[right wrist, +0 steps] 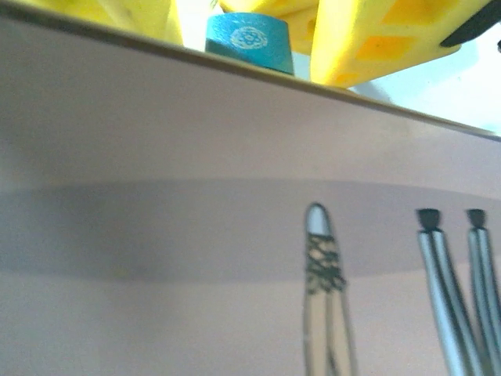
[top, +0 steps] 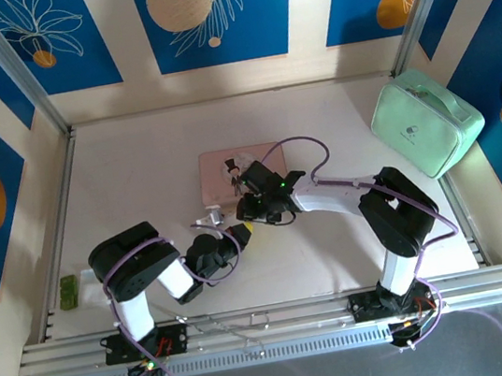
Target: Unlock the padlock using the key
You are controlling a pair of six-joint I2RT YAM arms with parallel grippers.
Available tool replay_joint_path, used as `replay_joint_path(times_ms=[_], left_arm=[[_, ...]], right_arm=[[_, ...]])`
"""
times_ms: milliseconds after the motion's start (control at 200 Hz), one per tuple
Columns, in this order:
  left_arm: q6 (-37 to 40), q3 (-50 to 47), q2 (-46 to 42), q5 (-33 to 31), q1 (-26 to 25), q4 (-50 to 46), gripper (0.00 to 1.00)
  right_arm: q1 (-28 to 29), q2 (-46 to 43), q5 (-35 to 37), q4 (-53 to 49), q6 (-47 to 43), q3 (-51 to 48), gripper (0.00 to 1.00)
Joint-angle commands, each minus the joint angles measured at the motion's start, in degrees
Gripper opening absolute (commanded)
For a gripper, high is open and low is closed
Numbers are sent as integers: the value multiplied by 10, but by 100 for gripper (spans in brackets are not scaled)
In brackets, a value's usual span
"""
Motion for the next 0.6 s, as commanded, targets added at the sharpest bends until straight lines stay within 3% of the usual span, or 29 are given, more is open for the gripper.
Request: replay_joint_path(times_ms=[0,460,510,595], left_arm=[[-4,10,-8,-5,8,22,0],[-3,10,-6,-5,8,22,0],[-4,9,-6,-5,8,22,0],[-3,9,-7,-6,8,22,0]], right_arm=[[6,3,8,11,-7,2,42],[11,18,30,-22,-8,19,25],[11,21,28,-22,-8,20,26],[10,25,27,-23,-8,22,39]])
